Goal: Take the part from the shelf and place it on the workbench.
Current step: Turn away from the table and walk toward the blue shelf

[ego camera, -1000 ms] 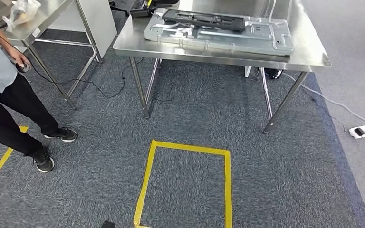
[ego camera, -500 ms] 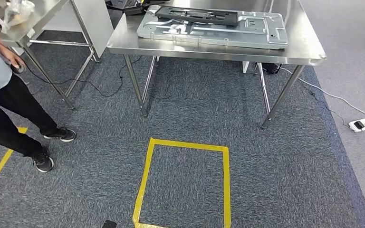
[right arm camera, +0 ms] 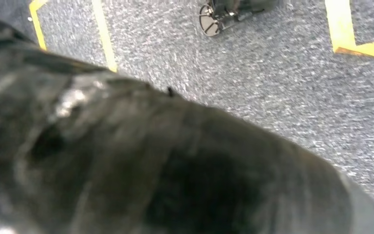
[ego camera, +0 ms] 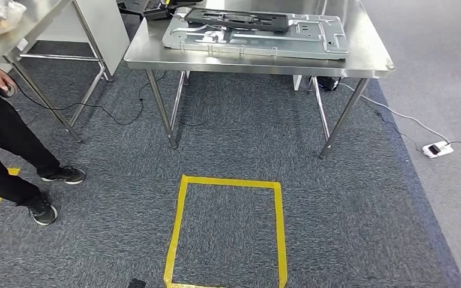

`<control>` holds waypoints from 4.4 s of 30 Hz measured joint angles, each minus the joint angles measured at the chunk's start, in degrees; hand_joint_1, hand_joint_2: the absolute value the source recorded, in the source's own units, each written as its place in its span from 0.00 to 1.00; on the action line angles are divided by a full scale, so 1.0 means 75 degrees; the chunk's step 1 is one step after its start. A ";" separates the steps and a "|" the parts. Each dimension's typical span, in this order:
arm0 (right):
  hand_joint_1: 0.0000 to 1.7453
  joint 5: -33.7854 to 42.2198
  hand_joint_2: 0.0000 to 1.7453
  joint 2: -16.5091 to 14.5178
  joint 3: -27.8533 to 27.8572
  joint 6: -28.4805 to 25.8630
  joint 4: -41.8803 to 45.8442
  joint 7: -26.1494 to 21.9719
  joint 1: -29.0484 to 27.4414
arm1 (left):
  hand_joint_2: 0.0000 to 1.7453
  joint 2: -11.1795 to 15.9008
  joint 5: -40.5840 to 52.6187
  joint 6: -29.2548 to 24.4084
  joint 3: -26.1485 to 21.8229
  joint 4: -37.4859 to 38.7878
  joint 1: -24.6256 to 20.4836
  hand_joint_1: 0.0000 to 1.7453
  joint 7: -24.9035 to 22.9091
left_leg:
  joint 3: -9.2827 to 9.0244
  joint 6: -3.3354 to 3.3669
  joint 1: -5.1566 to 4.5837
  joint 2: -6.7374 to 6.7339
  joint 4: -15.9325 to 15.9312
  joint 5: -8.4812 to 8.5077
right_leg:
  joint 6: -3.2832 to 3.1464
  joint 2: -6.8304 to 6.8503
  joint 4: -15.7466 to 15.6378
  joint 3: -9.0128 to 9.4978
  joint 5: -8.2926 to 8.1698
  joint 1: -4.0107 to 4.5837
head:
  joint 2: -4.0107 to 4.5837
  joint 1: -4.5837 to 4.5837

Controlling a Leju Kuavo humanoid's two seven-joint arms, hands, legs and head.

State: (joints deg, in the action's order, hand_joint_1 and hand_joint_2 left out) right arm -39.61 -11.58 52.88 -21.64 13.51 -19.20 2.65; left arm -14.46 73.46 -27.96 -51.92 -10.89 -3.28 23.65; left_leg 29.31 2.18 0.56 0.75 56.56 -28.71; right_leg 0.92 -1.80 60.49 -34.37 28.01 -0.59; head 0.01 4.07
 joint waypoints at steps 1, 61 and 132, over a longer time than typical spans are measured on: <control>0.00 -0.0007 0.00 0.0000 -0.0001 0.0001 -0.0001 0.0013 0.0000 | 0.00 -0.0005 -0.0003 -0.0001 -0.0001 0.0000 0.0000 0.00 0.0000 | -0.0001 0.0036 0.0018 -0.0050 -0.0028 0.0034 | 0.0029 0.0064 0.0341 -0.0150 0.0230 -0.0003 | -0.0001 0.0002; 0.00 -0.0439 0.00 -0.0090 -0.0076 -0.0001 -0.0066 0.0981 -0.0223 | 0.00 -0.0031 -0.0055 0.0031 -0.0143 0.0001 0.0105 0.00 -0.0129 | 0.0032 -0.0005 -0.0014 0.0021 0.0074 -0.0026 | -0.0026 -0.0144 -0.0126 0.0121 -0.0052 -0.0007 | 0.0000 0.0002; 0.00 -0.0751 0.00 -0.0138 -0.0086 0.0315 -0.0079 0.1083 -0.0175 | 0.00 -0.0018 -0.0187 0.0091 -0.0340 0.0000 0.0052 0.00 0.0030 | 0.0044 0.0102 -0.0072 -0.0728 0.0145 -0.0050 | 0.0008 0.0530 0.0448 -0.0038 0.0099 0.0026 | 0.0000 0.0010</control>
State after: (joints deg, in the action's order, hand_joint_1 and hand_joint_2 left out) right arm -45.24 -12.62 52.24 -19.28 12.92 -11.08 1.34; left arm -14.60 72.05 -27.28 -54.47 -10.89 -2.89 23.87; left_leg 29.63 2.95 0.02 -4.71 57.65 -29.08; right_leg 0.98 2.17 63.85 -34.66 28.75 -0.39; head 0.01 4.15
